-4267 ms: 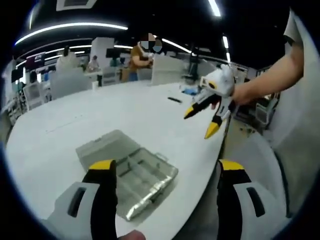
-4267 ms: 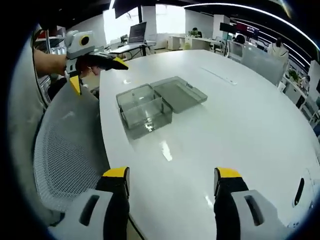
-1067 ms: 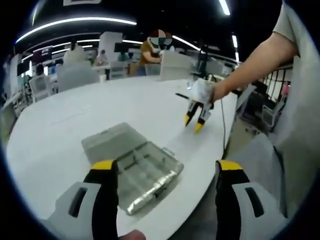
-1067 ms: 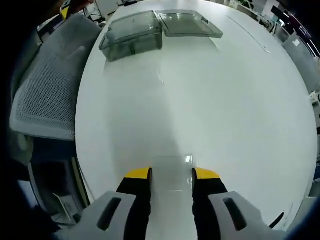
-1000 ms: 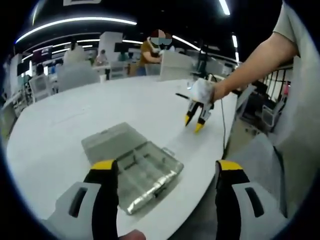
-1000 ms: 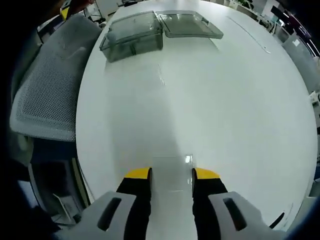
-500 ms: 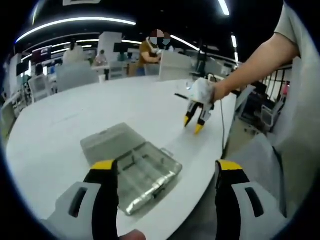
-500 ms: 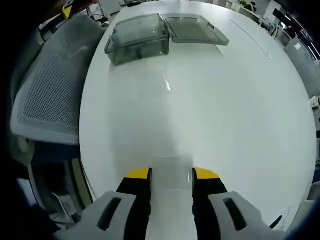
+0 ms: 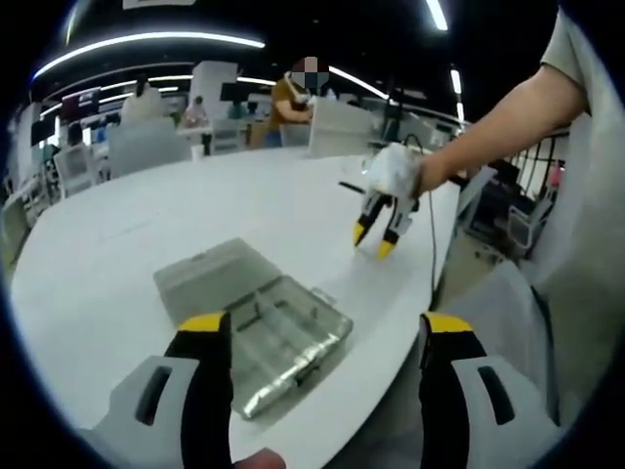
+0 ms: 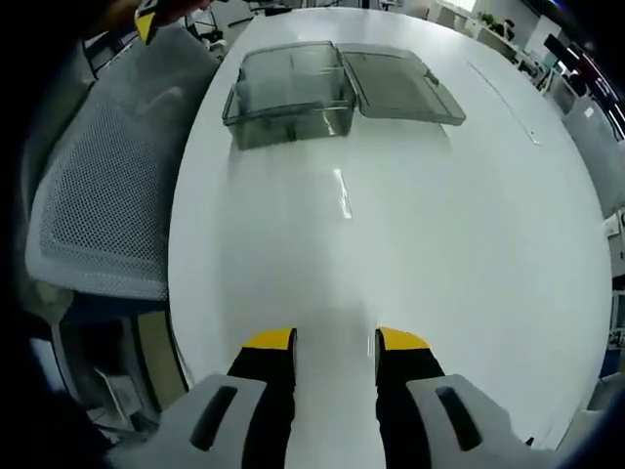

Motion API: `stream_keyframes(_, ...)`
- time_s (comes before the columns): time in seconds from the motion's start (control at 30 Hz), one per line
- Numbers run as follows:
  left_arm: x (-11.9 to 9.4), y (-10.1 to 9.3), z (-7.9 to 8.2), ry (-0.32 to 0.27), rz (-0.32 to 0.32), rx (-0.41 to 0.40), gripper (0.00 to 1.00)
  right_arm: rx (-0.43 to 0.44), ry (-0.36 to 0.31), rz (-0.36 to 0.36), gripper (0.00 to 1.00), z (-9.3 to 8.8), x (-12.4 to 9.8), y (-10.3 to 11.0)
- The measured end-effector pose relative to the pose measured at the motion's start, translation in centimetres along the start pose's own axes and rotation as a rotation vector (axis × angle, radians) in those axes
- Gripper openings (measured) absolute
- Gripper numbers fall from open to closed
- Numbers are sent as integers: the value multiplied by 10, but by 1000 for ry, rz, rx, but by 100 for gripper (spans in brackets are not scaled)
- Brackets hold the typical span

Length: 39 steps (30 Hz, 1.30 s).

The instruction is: Insert the divider into the dual guide fixture by aligning both edges with the guide slots and pushing it downward to the bottom, including one-sided entry, uneven engagement, binding, and posture correction.

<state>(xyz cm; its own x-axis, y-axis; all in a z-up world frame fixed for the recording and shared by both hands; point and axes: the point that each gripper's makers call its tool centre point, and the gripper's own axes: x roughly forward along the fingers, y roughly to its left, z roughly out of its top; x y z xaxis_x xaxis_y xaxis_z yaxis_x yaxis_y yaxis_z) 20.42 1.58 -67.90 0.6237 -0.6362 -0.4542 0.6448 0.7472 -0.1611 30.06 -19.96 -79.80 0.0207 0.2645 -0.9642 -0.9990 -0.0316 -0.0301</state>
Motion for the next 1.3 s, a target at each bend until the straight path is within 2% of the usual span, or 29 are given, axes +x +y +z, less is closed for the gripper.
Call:
stream_keyframes(0.23,1,-1,-1,2,-7,-4,75,-24,-24,-8,27,18,-8,8)
stream_keyframes(0.43,6,-4,0,0,-21,-15,71,-62,-51,-16,27,40,-15,19)
stream_keyframes(0.9,16,-12,-4,16,-68,-74,57,-154,-95,-38,27,91,-34,43)
stream_keyframes(1.3,23,-16,1,9,-98,-113,46,-230,-140,-60,27,135,-53,64)
